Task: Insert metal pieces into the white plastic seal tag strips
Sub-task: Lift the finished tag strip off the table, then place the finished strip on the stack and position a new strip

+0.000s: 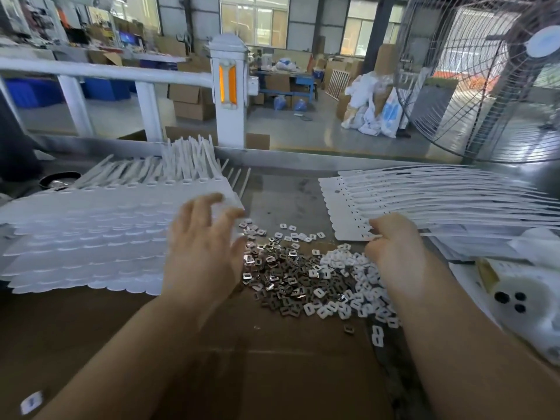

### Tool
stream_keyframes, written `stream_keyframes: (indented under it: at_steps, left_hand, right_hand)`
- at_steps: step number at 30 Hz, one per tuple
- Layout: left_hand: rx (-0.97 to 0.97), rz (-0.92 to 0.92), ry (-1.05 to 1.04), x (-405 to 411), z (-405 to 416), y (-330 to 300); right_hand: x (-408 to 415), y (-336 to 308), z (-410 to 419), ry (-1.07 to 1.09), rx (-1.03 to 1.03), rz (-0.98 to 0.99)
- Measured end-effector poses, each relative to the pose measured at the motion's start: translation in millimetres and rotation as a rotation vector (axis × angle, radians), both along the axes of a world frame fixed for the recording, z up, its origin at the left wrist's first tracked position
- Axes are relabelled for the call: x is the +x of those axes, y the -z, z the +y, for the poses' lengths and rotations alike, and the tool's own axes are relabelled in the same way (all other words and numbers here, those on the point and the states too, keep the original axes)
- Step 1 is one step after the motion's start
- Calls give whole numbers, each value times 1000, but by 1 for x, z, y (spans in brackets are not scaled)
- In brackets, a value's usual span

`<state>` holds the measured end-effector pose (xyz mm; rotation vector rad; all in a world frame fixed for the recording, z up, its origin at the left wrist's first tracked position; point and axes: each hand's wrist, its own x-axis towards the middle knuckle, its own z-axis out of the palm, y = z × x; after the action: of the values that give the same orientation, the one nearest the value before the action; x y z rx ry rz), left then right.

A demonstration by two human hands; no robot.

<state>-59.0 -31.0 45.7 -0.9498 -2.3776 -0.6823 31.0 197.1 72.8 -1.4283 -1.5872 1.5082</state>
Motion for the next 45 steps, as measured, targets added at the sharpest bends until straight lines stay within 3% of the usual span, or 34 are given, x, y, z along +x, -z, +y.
stream_keyframes:
  at_steps: [1, 2, 5, 8, 12, 16, 21, 27, 35, 41, 45]
  left_hand:
    - [-37, 22, -62, -7, -5, -3]
    - [-77, 21, -122, -15, -9, -6]
    - [-190, -48, -292, -39, -18, -12]
    - [-272, -179, -350, -58, -26, -13]
    - [-310, -224, -322, -66, -33, -15]
    - [-231, -250, -310, -68, -35, -24]
    - [-238, -263, -306, -76, -43, -30]
    - [-235, -304, -320, -90, -42, -33]
    - [-379, 31, -304, -77, -40, -36]
    - [-88, 415, -76, -42, -35, -30]
    - [-76, 517, 96, 1, -27, -18]
  right_hand:
    - [4, -2, -10, -84, 108, -132]
    - [4, -3, -17, -86, 140, -144]
    - [3, -1, -34, -51, -189, 225]
    - [3, 5, -57, -87, -358, 394]
    - [-2, 13, -74, -128, -400, 400]
    - [1, 16, -84, -186, -394, 405]
    - [1, 20, -88, -303, -311, 315]
    - [1, 24, -90, -313, -449, 373]
    - [0, 27, -91, -323, -390, 378]
    - [2, 20, -98, -367, -517, 569]
    - [8, 11, -95, -420, -638, 641]
